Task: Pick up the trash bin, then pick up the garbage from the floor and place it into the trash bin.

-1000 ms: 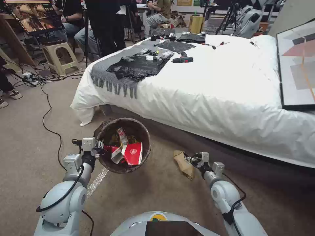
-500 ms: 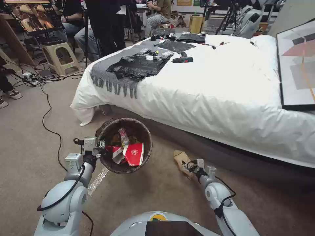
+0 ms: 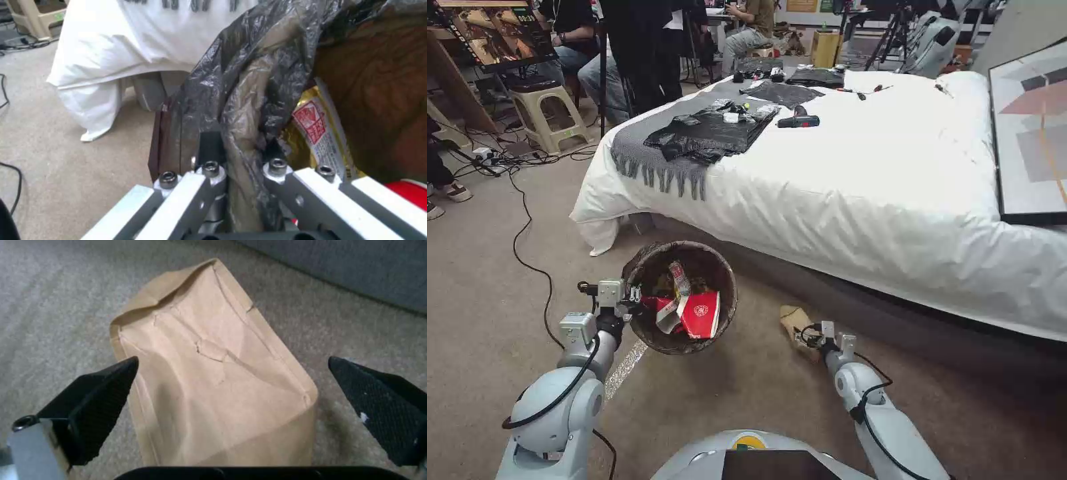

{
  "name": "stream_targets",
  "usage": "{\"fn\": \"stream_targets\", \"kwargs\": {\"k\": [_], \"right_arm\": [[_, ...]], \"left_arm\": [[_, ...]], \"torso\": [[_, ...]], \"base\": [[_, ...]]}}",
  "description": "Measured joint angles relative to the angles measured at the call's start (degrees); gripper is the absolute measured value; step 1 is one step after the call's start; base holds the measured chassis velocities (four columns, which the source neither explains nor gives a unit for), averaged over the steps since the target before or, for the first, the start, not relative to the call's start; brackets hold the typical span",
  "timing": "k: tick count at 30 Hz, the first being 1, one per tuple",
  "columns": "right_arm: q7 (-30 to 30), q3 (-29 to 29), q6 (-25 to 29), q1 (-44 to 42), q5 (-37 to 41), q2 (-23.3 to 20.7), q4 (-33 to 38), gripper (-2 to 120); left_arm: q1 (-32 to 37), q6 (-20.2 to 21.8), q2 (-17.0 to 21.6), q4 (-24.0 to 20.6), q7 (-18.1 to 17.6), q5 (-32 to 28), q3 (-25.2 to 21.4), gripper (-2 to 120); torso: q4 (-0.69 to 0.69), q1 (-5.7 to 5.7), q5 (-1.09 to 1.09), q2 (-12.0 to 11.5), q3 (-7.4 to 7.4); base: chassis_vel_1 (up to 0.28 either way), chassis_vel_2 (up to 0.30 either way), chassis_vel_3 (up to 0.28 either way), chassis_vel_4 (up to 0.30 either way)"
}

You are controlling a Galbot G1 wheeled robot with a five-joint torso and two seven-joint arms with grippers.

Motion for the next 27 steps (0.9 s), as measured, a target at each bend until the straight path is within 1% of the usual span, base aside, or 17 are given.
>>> {"fn": "stream_targets", "kwargs": {"k": [11, 27], "right_arm": [[0.03, 0.17, 0.53, 0.47, 0.01, 0.47, -2.46, 100], [-0.69, -0.21, 1.29, 0.33, -0.52, 1.17, -3.40, 100]], "left_arm": [[-0.09, -0.34, 0.09, 0.35, 0.09, -0.08, -0.14, 3], [0.01, -1.15, -0.07, 0.57, 0.19, -0.14, -0.56, 3]], "torso": [[-0.01, 0.00, 0.00, 0.00, 0.00], [-0.01, 0.00, 0.00, 0.00, 0.00]], "base": [[0.000, 0.000, 0.000, 0.000], [0.000, 0.000, 0.000, 0.000]]}}
